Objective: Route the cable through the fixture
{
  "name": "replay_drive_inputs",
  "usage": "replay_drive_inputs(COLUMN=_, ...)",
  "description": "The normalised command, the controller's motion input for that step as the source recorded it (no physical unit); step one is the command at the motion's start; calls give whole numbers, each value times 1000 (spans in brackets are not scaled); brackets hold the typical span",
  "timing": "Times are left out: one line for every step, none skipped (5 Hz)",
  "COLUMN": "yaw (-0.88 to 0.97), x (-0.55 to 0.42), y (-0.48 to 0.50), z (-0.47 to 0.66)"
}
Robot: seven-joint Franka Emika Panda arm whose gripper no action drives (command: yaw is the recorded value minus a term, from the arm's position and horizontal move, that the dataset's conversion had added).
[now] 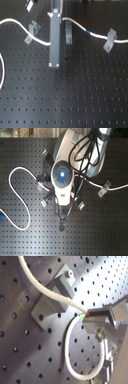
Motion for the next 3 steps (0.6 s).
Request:
replay_drive_inputs(yaw=763, x=84, y=13, z=251)
replay_drive_inputs(yaw=606, x=213, y=-29, z=170)
replay_drive_inputs(yaw=560, x=47, y=-11, z=83)
